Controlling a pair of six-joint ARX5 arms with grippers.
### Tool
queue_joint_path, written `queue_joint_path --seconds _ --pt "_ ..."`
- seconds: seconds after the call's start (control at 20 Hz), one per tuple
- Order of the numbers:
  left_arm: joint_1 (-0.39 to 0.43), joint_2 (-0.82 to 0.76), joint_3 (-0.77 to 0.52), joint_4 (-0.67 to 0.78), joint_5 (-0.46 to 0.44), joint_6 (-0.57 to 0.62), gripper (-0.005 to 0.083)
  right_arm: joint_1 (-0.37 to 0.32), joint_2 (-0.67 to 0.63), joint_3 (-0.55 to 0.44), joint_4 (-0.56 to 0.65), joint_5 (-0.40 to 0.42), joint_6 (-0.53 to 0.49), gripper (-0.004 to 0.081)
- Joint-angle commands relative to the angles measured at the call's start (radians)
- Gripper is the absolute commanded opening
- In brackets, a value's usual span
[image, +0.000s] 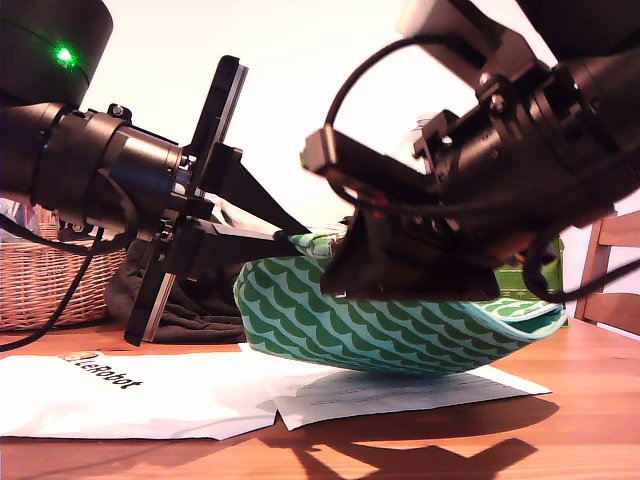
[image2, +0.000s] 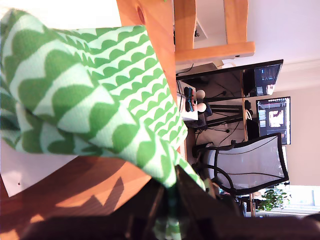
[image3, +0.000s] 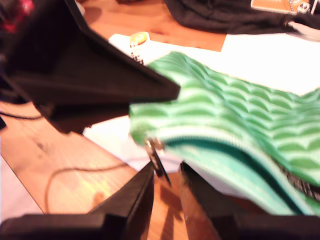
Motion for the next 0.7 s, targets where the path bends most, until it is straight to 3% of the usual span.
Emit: queue_joint_path --seconds 0.0,0.2,0.65 --pt "-0.003 0.005 0.011 0.013 0.005 0.002 -0.0016 -0.002 -0.002 -0.009 0.010 0.000 0.001 0.0102" --pt "-0.003 0.005 0.011 -0.019 0.004 0.059 -0.0016 -0.001 -0.002 -0.009 0.018 -0.002 0.002 -0.0013" --pt "-0.003 0.005 0.011 -0.141 -0.016 0.346 -0.0016 -0.002 -0.004 -0.009 0.002 -0.129 0.014 -0.0013"
